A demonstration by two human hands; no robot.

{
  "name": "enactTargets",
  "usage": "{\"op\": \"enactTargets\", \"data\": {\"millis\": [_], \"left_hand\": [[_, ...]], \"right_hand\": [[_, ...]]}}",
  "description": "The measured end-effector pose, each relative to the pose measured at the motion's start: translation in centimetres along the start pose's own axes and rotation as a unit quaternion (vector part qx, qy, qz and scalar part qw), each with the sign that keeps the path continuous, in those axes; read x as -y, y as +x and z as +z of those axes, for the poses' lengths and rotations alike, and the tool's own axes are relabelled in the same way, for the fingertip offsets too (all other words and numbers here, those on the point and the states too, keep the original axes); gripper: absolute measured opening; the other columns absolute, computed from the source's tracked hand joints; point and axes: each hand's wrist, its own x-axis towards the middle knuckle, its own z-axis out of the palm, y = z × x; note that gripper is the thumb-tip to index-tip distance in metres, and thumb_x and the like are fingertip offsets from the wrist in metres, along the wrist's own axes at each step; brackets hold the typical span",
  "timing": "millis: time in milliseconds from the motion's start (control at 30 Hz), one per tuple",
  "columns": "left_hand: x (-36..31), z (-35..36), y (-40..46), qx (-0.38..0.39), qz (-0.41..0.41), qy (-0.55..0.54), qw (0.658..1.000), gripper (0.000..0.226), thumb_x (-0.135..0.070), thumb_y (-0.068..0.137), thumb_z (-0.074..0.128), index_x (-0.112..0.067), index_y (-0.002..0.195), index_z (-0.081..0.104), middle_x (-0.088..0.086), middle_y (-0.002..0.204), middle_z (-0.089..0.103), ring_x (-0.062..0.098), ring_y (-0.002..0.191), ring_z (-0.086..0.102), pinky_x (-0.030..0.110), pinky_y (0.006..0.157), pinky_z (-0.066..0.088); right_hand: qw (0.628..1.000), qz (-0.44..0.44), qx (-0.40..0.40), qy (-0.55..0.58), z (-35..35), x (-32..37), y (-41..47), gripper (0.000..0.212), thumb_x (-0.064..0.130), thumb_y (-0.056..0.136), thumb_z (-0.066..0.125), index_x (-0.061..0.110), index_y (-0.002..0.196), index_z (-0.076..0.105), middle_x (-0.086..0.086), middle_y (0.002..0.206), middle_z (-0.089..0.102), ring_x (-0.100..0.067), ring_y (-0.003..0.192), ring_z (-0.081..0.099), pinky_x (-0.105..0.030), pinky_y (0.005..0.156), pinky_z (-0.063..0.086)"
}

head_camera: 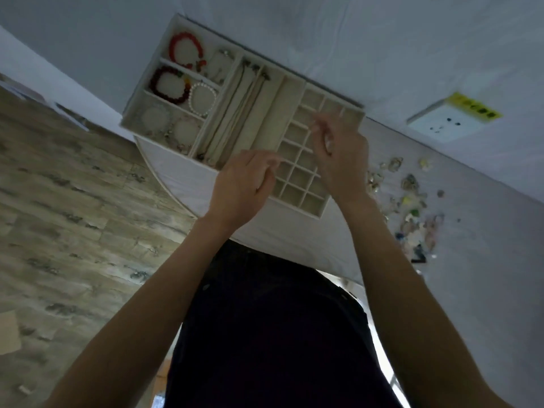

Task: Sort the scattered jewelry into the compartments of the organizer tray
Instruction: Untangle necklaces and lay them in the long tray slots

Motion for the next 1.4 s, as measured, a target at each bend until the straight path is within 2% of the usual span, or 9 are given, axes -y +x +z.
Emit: {"op": "enactTargets", "data": {"millis": [200, 333, 500, 600, 767, 933, 1067, 1200, 1400], "left_hand": [[-5.8, 6.2, 0.7, 0.184, 0.026, -0.074, 0.980, 0.023, -0.023, 0.089, 0.051, -0.017, 0.107, 0.063, -0.005, 0.081, 0.063, 0.012, 0.071, 0.059, 0.032, 0.065, 0.051], [-7.8, 10.9, -0.5, 0.284, 0.087, -0.009, 0.955, 0.024, -0.018, 0.090, 0.056, -0.013, 0.113, 0.062, 0.002, 0.106, 0.061, 0.018, 0.095, 0.057, 0.025, 0.078, 0.039], [-9.5, 15.1, -2.0, 0.302, 0.175, 0.130, 0.928, 0.032, -0.022, 0.089, 0.060, -0.018, 0.120, 0.061, 0.002, 0.125, 0.059, 0.024, 0.115, 0.051, 0.037, 0.093, 0.035], [-9.1, 15.7, -2.1, 0.290, 0.174, 0.171, 0.925, 0.035, -0.022, 0.088, 0.060, -0.021, 0.123, 0.060, -0.001, 0.127, 0.057, 0.023, 0.117, 0.050, 0.037, 0.092, 0.036], [-8.3, 15.7, -2.3, 0.265, 0.194, 0.183, 0.927, 0.031, -0.011, 0.081, 0.066, -0.012, 0.112, 0.066, 0.006, 0.118, 0.063, 0.029, 0.105, 0.058, 0.040, 0.083, 0.044], [-7.9, 15.4, -2.3, 0.237, 0.184, 0.180, 0.937, 0.024, -0.008, 0.082, 0.065, -0.009, 0.106, 0.067, 0.008, 0.112, 0.064, 0.030, 0.104, 0.056, 0.040, 0.087, 0.043], [-8.6, 15.9, -0.7, 0.194, 0.195, 0.217, 0.937, 0.033, -0.012, 0.082, 0.061, -0.013, 0.115, 0.065, 0.003, 0.120, 0.062, 0.029, 0.112, 0.050, 0.041, 0.089, 0.037], [-8.8, 16.0, 0.7, 0.221, 0.179, 0.262, 0.922, 0.029, -0.015, 0.085, 0.060, -0.019, 0.114, 0.065, -0.002, 0.124, 0.060, 0.026, 0.117, 0.048, 0.040, 0.093, 0.030], [-7.5, 15.3, 1.4, 0.192, 0.148, 0.268, 0.932, 0.023, -0.014, 0.085, 0.058, -0.014, 0.106, 0.067, -0.001, 0.119, 0.063, 0.027, 0.113, 0.049, 0.041, 0.092, 0.028]], "right_hand": [[0.991, 0.106, -0.007, -0.082, -5.9, -4.7, -11.6, 0.022, 0.019, 0.087, 0.054, 0.012, 0.099, 0.070, -0.003, 0.088, 0.070, -0.021, 0.078, 0.064, -0.027, 0.066, 0.049], [0.961, 0.231, -0.005, -0.151, -8.9, -8.0, -18.3, 0.023, 0.015, 0.080, 0.058, 0.012, 0.100, 0.068, -0.007, 0.094, 0.064, -0.030, 0.086, 0.060, -0.035, 0.064, 0.051], [0.908, 0.377, 0.087, -0.162, -10.2, -10.4, -23.3, 0.039, 0.020, 0.088, 0.061, 0.021, 0.127, 0.056, -0.008, 0.125, 0.049, -0.028, 0.115, 0.046, -0.037, 0.083, 0.045], [0.921, 0.344, 0.110, -0.144, -10.0, -11.0, -24.3, 0.044, 0.020, 0.089, 0.061, 0.023, 0.131, 0.052, -0.006, 0.130, 0.045, -0.026, 0.118, 0.041, -0.037, 0.085, 0.046], [0.936, 0.306, 0.068, -0.158, -9.7, -12.6, -23.3, 0.027, 0.015, 0.085, 0.065, 0.015, 0.112, 0.064, -0.011, 0.117, 0.053, -0.029, 0.105, 0.049, -0.038, 0.074, 0.051], [0.967, 0.196, -0.051, -0.157, -9.9, -13.6, -20.1, 0.007, 0.010, 0.078, 0.066, 0.011, 0.084, 0.070, -0.010, 0.091, 0.062, -0.029, 0.085, 0.059, -0.030, 0.060, 0.048], [0.967, 0.180, 0.025, -0.177, -9.2, -14.1, -15.3, 0.019, 0.012, 0.083, 0.063, 0.017, 0.099, 0.071, -0.008, 0.104, 0.062, -0.031, 0.099, 0.053, -0.036, 0.077, 0.043], [0.957, 0.157, 0.129, -0.206, -8.5, -15.1, -13.3, 0.027, 0.012, 0.090, 0.055, 0.018, 0.113, 0.067, -0.003, 0.121, 0.056, -0.028, 0.113, 0.044, -0.034, 0.085, 0.037], [0.952, 0.170, 0.129, -0.218, -9.2, -16.8, -13.9, 0.029, 0.014, 0.088, 0.054, 0.018, 0.115, 0.063, -0.003, 0.124, 0.052, -0.027, 0.111, 0.042, -0.033, 0.091, 0.033]]}}
